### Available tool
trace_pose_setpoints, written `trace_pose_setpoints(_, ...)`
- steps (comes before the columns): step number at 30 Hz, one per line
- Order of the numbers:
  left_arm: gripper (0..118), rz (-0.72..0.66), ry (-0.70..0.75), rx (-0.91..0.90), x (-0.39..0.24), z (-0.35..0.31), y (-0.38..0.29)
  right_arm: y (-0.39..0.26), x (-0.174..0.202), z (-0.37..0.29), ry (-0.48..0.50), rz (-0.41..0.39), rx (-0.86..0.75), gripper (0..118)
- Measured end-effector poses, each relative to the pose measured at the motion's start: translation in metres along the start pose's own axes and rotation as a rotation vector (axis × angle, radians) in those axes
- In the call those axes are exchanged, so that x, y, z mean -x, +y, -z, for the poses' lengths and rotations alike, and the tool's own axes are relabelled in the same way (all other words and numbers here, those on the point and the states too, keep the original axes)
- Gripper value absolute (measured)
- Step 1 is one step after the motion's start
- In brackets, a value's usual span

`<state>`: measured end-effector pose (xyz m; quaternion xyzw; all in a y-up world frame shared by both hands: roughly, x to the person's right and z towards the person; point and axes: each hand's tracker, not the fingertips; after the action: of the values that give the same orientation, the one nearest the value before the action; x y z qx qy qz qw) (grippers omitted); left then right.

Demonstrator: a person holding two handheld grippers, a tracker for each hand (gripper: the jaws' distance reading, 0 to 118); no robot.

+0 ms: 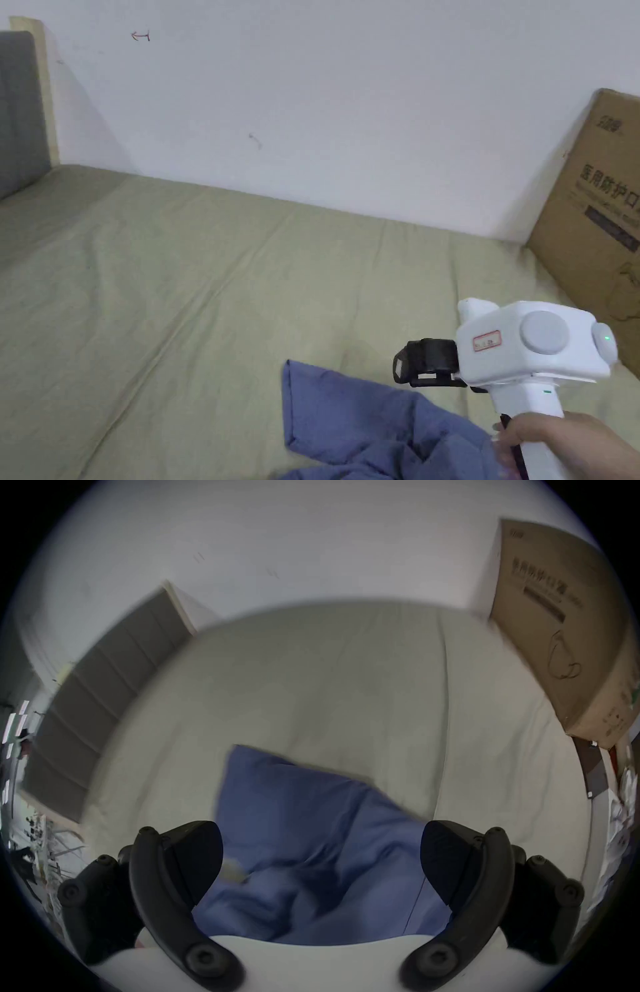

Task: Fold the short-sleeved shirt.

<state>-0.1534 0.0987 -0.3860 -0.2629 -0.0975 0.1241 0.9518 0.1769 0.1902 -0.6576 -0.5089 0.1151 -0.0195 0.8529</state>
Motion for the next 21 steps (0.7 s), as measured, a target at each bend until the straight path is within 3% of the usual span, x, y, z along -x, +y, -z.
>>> trace_pose_setpoints(3, 2, -0.033, -0.007, -0.008, 0.008, 0.000, 0.001, 0.031, -0.010, 0.074, -0.156, -0.049, 0.149, 115)
trace_pose_setpoints(5, 2, -0.044, -0.029, -0.013, 0.011, -0.002, 0.002, 0.041, -0.017, 0.111, -0.202, -0.057, 0.233, 115)
trace_pose_setpoints(8, 2, -0.049, -0.039, -0.009, 0.013, 0.000, 0.002, 0.040, -0.026, 0.150, -0.201, -0.025, 0.323, 114)
trace_pose_setpoints(9, 2, -0.052, -0.040, -0.008, 0.013, 0.001, 0.001, 0.041, -0.029, 0.155, -0.151, 0.013, 0.295, 113)
trace_pose_setpoints(10, 2, -0.054, -0.040, -0.006, 0.013, 0.003, 0.000, 0.040, -0.031, 0.153, -0.163, 0.001, 0.269, 112)
trace_pose_setpoints(13, 2, -0.065, -0.041, 0.015, 0.017, 0.008, 0.001, 0.032, -0.021, 0.132, -0.127, -0.053, 0.235, 85)
trace_pose_setpoints(15, 2, -0.087, -0.035, 0.030, 0.020, 0.010, 0.000, 0.027, -0.012, 0.114, -0.117, -0.088, 0.215, 24)
trace_pose_setpoints(16, 2, -0.096, -0.033, 0.031, 0.022, 0.010, 0.000, 0.024, -0.006, 0.104, -0.092, -0.095, 0.206, 6)
trace_pose_setpoints(18, 2, -0.123, -0.044, 0.020, 0.024, 0.006, 0.000, 0.016, -0.001, 0.086, -0.102, -0.093, 0.173, 6)
trace_pose_setpoints(21, 2, -0.151, -0.053, 0.005, 0.030, 0.005, 0.000, 0.008, -0.006, 0.047, 0.056, 0.094, 0.106, 6)
